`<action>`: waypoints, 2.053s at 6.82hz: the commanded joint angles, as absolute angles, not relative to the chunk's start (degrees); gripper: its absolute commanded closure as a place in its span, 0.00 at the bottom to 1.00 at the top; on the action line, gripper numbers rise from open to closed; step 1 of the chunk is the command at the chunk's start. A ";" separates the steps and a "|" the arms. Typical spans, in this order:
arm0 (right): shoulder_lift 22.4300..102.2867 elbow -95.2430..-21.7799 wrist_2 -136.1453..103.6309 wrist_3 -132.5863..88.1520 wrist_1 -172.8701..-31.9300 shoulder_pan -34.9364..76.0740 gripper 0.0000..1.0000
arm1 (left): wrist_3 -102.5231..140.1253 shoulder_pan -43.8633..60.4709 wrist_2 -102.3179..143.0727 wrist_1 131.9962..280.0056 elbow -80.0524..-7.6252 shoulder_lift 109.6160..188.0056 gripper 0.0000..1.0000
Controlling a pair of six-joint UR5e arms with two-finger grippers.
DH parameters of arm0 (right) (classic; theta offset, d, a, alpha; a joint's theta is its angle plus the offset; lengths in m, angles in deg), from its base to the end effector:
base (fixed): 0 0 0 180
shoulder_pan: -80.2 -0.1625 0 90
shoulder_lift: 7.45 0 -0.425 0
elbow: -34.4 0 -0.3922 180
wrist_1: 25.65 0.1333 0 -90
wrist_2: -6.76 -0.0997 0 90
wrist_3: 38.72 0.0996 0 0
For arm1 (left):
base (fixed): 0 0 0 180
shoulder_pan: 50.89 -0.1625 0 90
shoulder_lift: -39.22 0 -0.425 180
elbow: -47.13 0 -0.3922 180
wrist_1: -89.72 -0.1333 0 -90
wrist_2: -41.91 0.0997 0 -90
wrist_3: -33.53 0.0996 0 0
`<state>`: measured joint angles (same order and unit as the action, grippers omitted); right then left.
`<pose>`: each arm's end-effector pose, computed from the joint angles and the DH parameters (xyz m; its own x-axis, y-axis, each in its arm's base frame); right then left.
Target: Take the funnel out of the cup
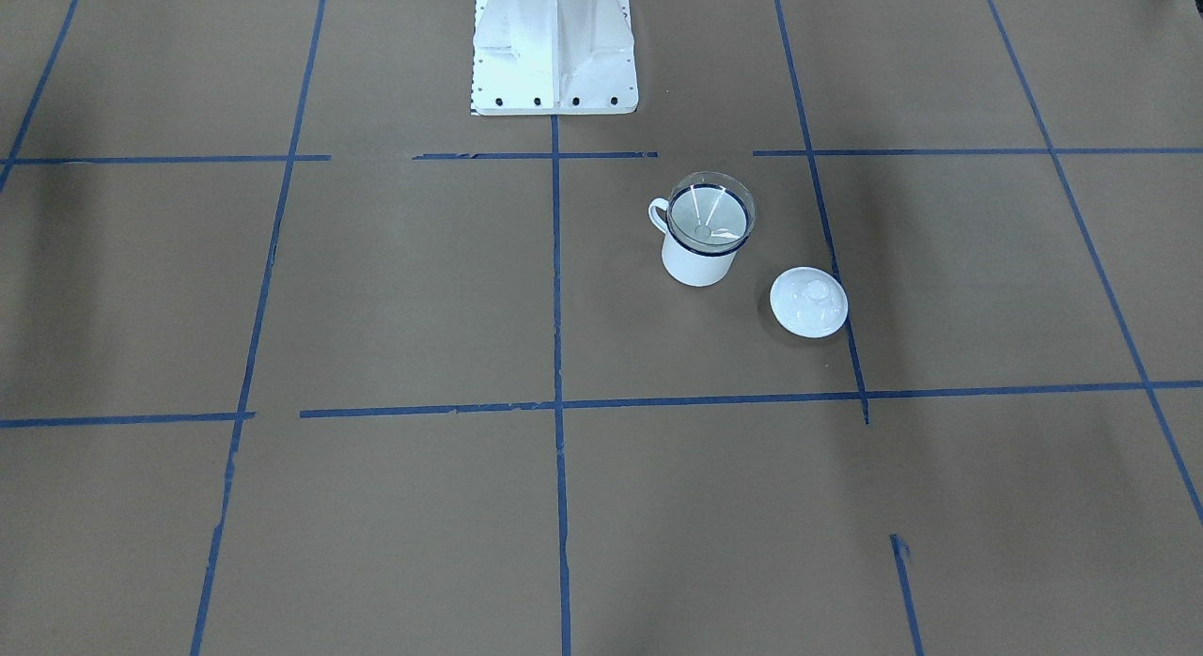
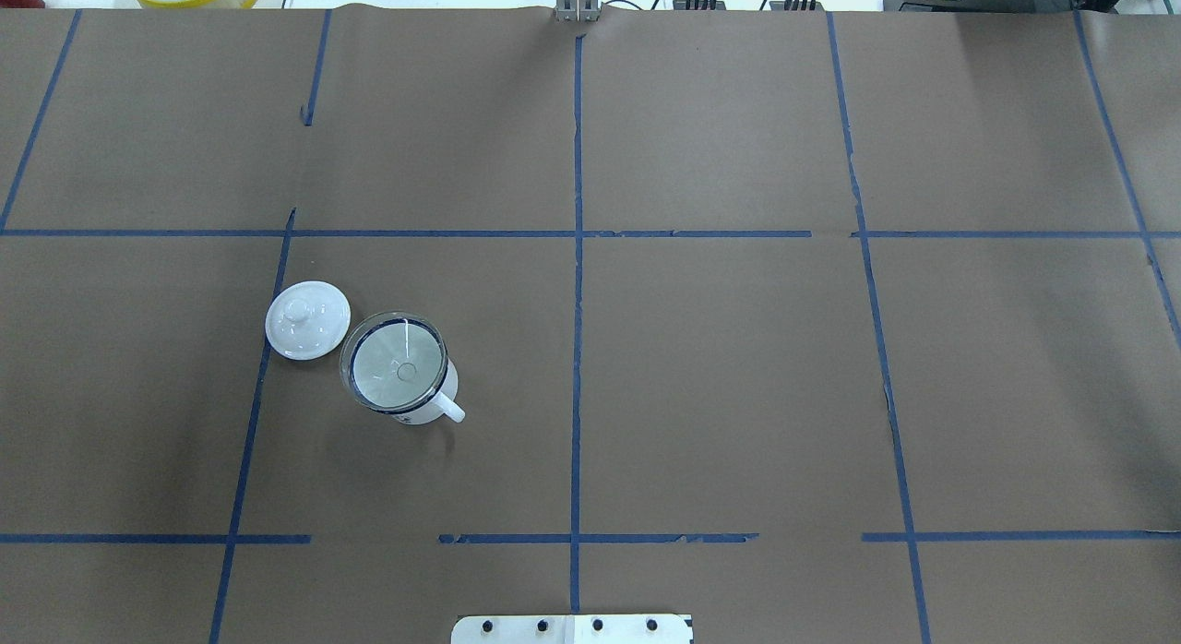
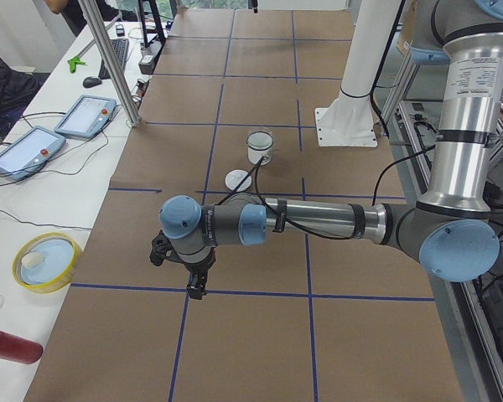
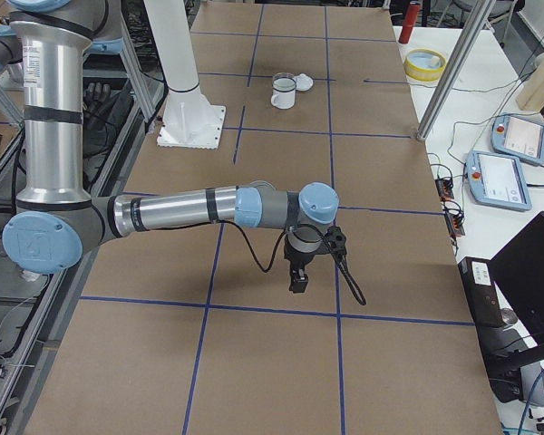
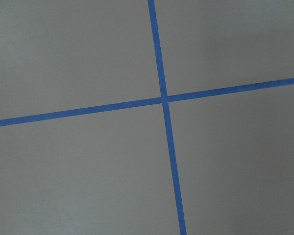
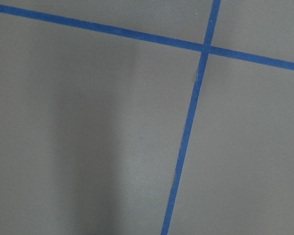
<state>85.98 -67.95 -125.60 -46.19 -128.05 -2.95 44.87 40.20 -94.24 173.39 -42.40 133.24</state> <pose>0.0112 -0.4617 0.6054 0.7168 -0.1760 0.6747 0.2141 0.9764 0.0273 -0.0713 -0.5162 0.6359 0.6822 0.1492 -0.7158 -0.1174 0.9886 0.0941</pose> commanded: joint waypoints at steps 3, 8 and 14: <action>85.98 -68.00 -125.60 -46.19 -128.05 -2.94 0.00 | 44.34 40.25 -94.14 173.66 -43.74 133.52 0.00; 85.98 -68.00 -125.60 -46.19 -128.05 -2.94 0.00 | 24.53 39.38 -92.47 155.78 -60.66 147.90 0.00; 85.98 -67.91 -125.60 -46.10 -128.05 -2.94 0.00 | -19.49 1.48 -75.39 154.32 -81.27 155.83 0.00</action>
